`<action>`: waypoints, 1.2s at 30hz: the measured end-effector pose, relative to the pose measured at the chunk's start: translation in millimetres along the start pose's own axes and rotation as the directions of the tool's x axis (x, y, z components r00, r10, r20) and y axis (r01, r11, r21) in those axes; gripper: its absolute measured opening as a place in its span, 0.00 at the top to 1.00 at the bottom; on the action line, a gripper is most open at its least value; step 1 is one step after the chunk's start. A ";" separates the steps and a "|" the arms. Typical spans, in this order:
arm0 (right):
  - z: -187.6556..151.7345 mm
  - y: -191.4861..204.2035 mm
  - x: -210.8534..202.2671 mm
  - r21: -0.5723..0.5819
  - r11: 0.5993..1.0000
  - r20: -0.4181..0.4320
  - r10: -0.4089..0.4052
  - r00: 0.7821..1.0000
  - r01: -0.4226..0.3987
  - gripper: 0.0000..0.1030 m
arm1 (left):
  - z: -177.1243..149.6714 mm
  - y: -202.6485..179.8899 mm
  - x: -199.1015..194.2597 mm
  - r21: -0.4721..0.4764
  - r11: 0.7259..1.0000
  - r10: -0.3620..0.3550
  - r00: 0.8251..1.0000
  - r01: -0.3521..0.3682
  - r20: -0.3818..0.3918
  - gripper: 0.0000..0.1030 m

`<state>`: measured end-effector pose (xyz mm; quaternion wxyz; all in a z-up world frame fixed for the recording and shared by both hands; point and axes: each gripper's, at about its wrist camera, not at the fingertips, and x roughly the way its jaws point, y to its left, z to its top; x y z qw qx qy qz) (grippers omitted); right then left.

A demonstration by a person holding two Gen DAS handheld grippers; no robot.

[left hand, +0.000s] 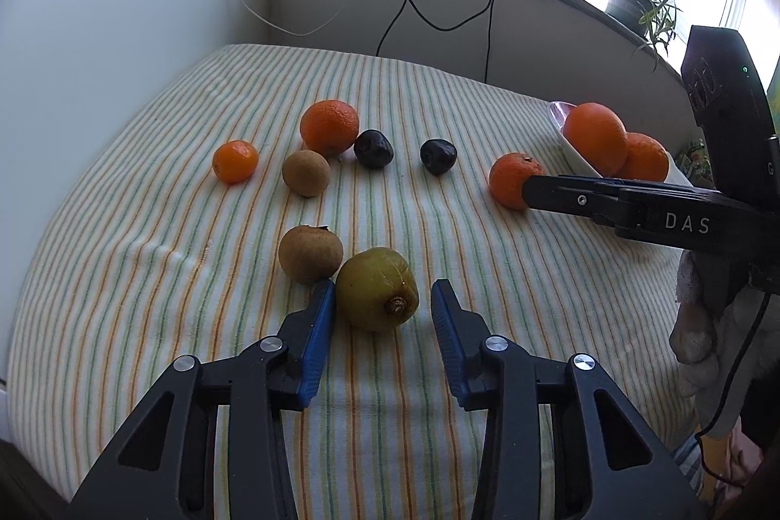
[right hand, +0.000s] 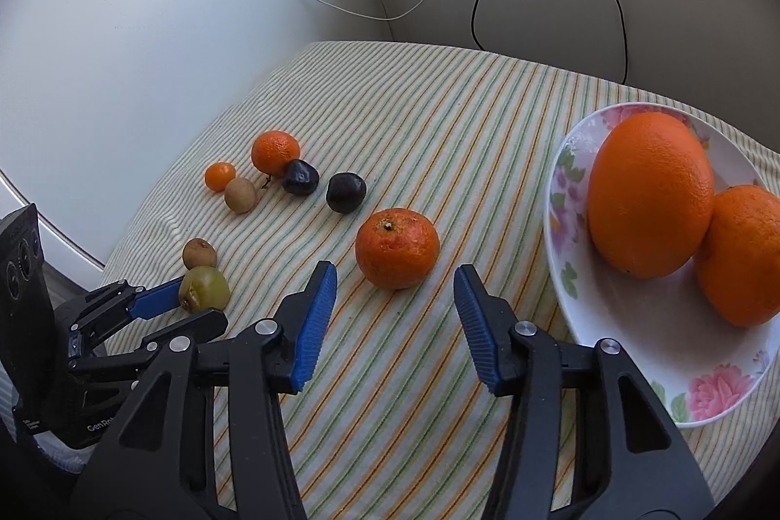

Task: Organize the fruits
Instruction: 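Grasp the green fruit with the left gripper while the right gripper grasps a tangerine, then carry the green fruit and tangerine to the plate and open both grippers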

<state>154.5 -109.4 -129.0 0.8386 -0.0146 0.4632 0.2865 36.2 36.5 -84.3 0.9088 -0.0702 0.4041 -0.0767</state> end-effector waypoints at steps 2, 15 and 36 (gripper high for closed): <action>1.3 0.8 2.9 -0.004 1.000 -0.001 -0.006 1.000 0.006 0.49 | 0.2 -0.9 0.7 0.010 1.000 0.007 1.000 -0.007 0.001 0.65; 8.3 4.3 17.9 -0.014 0.999 -0.018 -0.036 0.999 0.035 0.55 | 1.0 0.2 3.3 0.009 1.000 0.005 1.000 -0.005 0.010 0.70; 2.9 13.7 -1.4 -0.029 1.000 0.020 -0.008 1.000 0.008 0.60 | 7.6 -9.9 -7.1 0.006 0.999 -0.040 0.998 0.040 0.051 0.72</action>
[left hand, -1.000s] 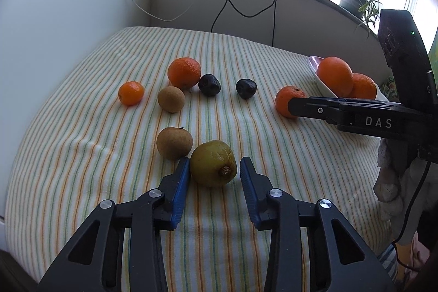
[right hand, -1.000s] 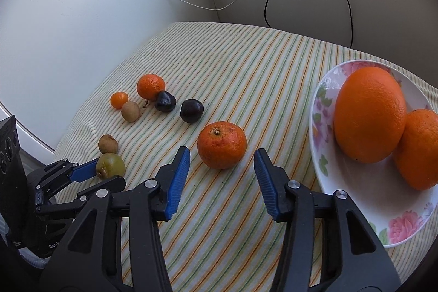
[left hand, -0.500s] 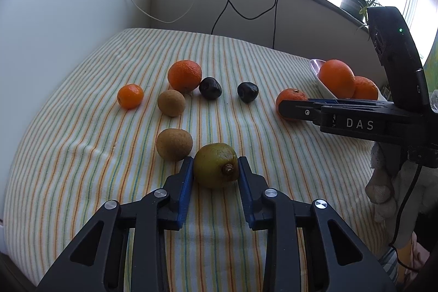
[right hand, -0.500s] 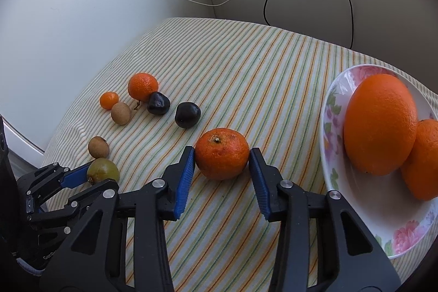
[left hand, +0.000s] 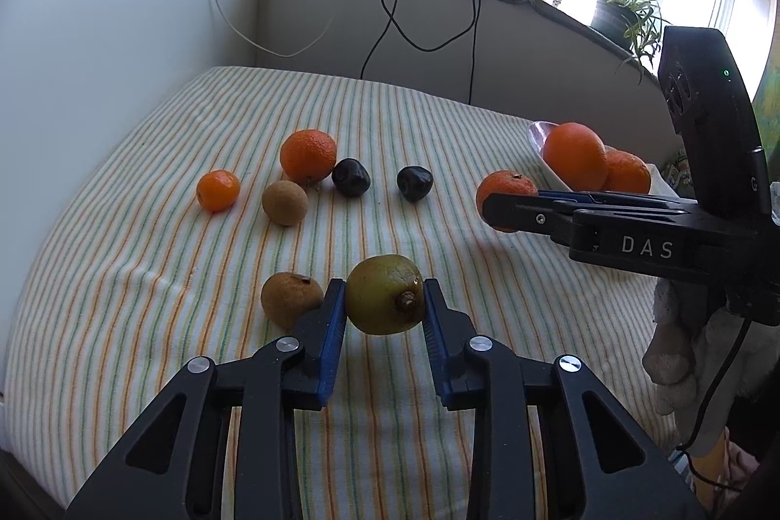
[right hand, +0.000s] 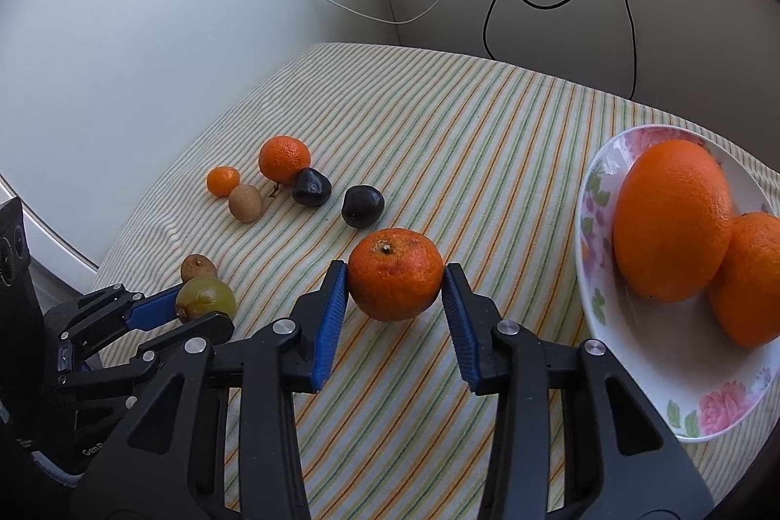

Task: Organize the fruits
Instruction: 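Carry the green fruit and tangerine to the plate and open both grippers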

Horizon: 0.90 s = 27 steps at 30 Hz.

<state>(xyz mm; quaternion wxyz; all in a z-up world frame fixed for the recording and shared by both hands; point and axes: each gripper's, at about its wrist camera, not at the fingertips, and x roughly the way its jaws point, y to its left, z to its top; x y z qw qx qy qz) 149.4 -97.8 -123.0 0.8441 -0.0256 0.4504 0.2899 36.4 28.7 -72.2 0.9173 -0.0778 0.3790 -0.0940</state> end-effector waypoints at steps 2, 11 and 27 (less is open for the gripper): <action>-1.6 -0.5 -7.4 -0.001 1.000 0.009 0.005 1.000 -0.005 0.60 | 1.9 -3.2 -1.7 0.007 1.000 -0.007 1.000 0.007 0.006 0.72; -9.6 -12.9 -43.7 0.023 1.000 0.056 -0.007 0.998 0.005 0.60 | 11.7 -22.8 1.4 0.028 0.999 -0.046 0.999 0.045 0.020 0.72; -29.5 -54.6 -86.3 0.080 0.994 0.101 -0.083 0.991 0.075 0.60 | 32.7 -68.3 12.4 0.105 0.985 -0.137 0.990 0.133 0.030 0.72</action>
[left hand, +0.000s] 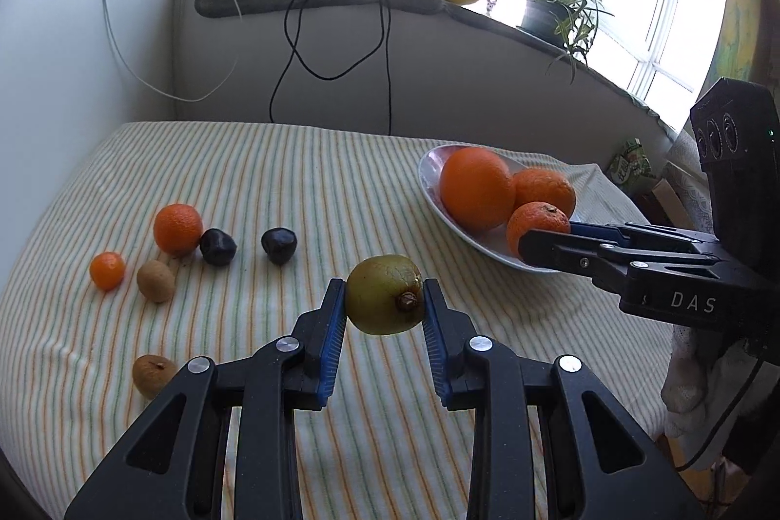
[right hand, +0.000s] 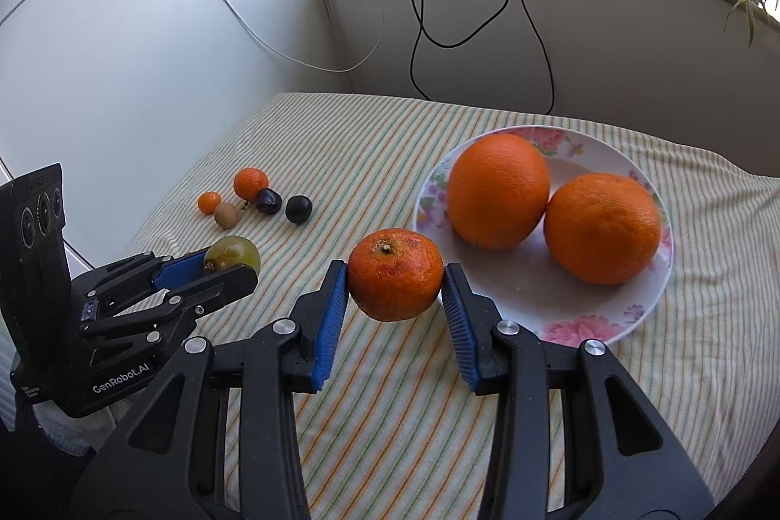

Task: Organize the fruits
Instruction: 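Carry the green fruit and tangerine to the plate and open both grippers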

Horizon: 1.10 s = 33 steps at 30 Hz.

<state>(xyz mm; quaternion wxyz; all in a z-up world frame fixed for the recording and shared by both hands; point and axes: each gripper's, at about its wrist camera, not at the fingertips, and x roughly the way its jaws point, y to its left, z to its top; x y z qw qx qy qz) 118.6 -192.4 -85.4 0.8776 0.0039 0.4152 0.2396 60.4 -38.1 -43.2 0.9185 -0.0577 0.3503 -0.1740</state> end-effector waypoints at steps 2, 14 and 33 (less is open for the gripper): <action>-2.1 -8.2 -4.1 0.012 1.000 0.003 -0.014 1.000 0.014 0.60 | 3.2 -7.5 4.2 0.013 1.000 -0.013 1.000 0.013 -0.001 0.72; -11.9 -48.8 -21.3 0.084 0.994 0.008 -0.077 0.997 0.076 0.60 | 16.5 -51.1 30.6 0.078 0.993 -0.084 0.996 0.085 -0.017 0.72; -14.8 -63.7 -20.8 0.111 0.990 0.005 -0.083 0.996 0.082 0.60 | 33.5 -83.5 56.8 0.153 0.982 -0.104 0.994 0.107 -0.032 0.72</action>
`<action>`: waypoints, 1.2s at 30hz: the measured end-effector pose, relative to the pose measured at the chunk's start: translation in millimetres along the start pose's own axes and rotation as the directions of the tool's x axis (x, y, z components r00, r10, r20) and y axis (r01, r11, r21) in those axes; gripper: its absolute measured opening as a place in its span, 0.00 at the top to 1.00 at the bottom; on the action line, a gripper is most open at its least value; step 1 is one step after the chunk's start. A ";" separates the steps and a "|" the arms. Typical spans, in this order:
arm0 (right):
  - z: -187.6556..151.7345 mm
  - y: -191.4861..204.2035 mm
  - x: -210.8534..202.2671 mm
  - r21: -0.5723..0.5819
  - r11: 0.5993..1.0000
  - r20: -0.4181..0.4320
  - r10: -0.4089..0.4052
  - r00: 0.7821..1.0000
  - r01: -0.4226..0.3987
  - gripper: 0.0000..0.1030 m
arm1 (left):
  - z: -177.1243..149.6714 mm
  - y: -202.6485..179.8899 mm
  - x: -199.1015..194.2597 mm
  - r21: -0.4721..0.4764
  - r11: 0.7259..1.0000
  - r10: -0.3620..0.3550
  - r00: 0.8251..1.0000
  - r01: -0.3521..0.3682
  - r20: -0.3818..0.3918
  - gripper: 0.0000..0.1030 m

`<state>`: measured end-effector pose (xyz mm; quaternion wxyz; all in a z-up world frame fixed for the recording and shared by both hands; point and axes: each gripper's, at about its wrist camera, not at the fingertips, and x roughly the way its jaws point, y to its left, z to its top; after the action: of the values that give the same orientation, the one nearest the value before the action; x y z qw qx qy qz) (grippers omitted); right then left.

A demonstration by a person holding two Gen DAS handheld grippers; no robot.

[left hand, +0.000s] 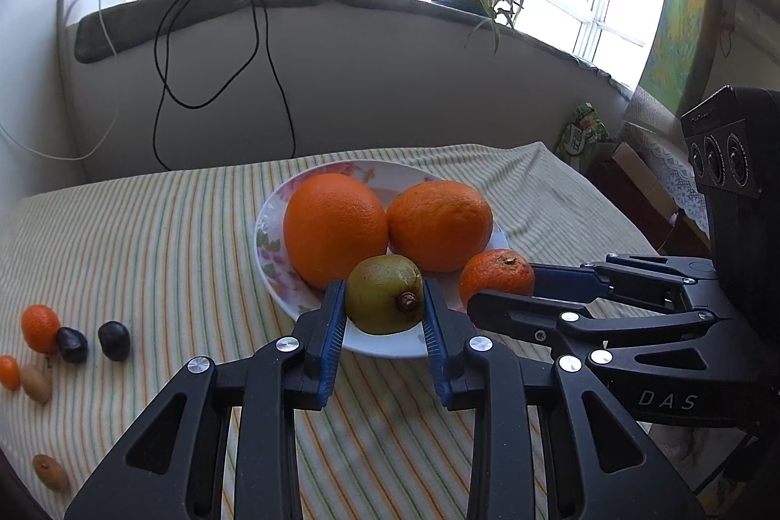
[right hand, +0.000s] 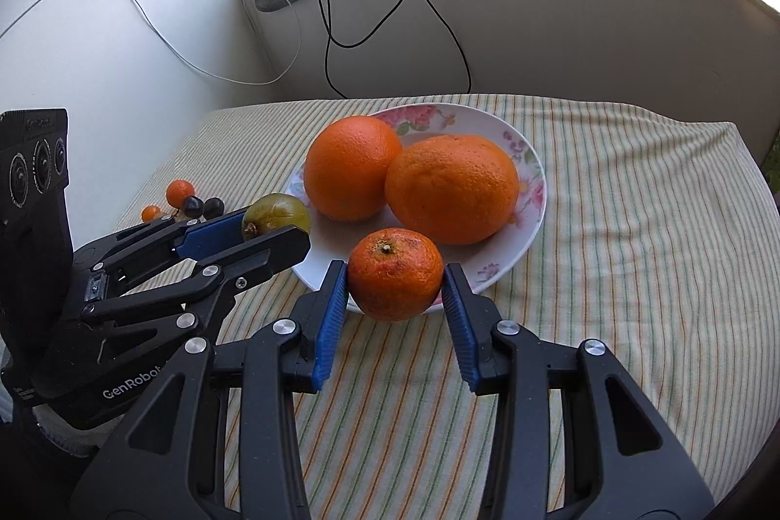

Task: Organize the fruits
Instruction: 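Carry the green fruit and tangerine to the plate and open both grippers, then move both tools back from the plate toward the remaining fruit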

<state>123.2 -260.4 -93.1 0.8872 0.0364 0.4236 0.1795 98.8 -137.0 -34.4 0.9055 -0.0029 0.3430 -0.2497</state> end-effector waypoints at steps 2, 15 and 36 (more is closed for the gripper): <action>0.7 0.9 0.6 -0.003 1.000 0.000 -0.001 1.000 0.001 0.60 | 0.4 -0.3 0.4 0.003 1.000 0.004 1.000 -0.004 0.000 0.72; 0.2 0.7 4.6 -0.019 0.999 -0.008 -0.035 0.999 0.035 0.59 | 3.2 1.3 1.7 -0.001 1.000 0.014 1.000 -0.014 0.004 0.71; 0.2 5.3 -5.6 -0.050 0.996 0.034 -0.076 0.997 0.077 0.33 | 6.0 11.2 -14.6 -0.040 0.998 0.053 0.998 -0.052 0.044 0.54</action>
<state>118.5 -257.4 -87.7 0.9006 0.0001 0.4058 0.1556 98.3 -121.5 -22.8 0.9190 -0.0169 0.3273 -0.2190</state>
